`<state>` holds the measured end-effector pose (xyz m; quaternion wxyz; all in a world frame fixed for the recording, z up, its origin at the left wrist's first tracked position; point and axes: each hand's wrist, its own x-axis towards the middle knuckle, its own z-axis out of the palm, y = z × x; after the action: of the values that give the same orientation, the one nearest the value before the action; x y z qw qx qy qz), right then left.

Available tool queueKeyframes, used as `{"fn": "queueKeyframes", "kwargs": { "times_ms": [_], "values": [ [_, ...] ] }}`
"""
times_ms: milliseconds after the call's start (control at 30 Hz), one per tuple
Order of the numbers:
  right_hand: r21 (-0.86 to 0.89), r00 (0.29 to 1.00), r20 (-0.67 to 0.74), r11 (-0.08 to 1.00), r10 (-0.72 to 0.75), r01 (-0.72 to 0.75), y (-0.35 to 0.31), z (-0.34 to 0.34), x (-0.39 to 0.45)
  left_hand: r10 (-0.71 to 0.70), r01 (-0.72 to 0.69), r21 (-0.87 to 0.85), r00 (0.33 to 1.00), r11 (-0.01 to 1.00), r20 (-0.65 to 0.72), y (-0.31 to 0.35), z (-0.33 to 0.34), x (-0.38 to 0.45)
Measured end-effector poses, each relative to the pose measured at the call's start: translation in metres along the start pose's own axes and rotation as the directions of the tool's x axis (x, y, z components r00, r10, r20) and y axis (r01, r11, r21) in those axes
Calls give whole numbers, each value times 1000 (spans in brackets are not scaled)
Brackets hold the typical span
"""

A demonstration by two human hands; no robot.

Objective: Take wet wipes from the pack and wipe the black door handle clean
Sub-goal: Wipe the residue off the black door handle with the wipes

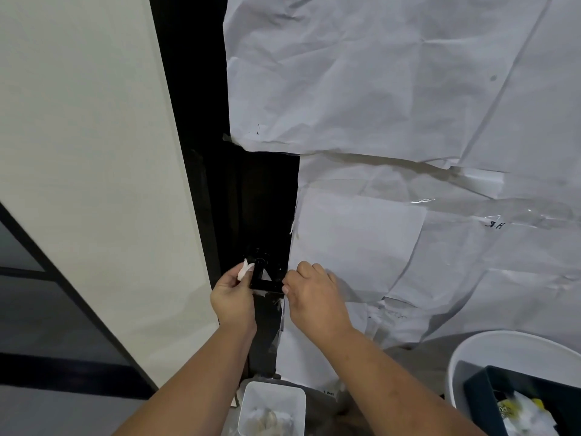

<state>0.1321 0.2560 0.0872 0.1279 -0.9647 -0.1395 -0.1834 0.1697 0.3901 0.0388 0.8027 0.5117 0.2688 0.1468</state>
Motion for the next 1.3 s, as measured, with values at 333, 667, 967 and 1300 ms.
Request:
{"fn": "queueKeyframes", "kwargs": {
  "times_ms": [333, 667, 967, 1300],
  "values": [
    [-14, 1000, -16, 1000, 11, -11, 0, 1, 0, 339, -353, 598, 930, 719, 142, -9, -5, -2],
    [-22, 999, -38, 1000, 2, -3, 1, 4, 0, 338, -403, 684, 911, 608, 236, -11, -6, 0],
    [-17, 999, -39, 1000, 4, -5, 2, 5, 0, 251, -197, 534, 968, 822, -29, -2, 6, -14],
    [10, 1000, -23, 1000, -1, 1, 2, 3, 0, 210, -183, 565, 978, 805, 17, -10, 11, -8]
  ]
}}
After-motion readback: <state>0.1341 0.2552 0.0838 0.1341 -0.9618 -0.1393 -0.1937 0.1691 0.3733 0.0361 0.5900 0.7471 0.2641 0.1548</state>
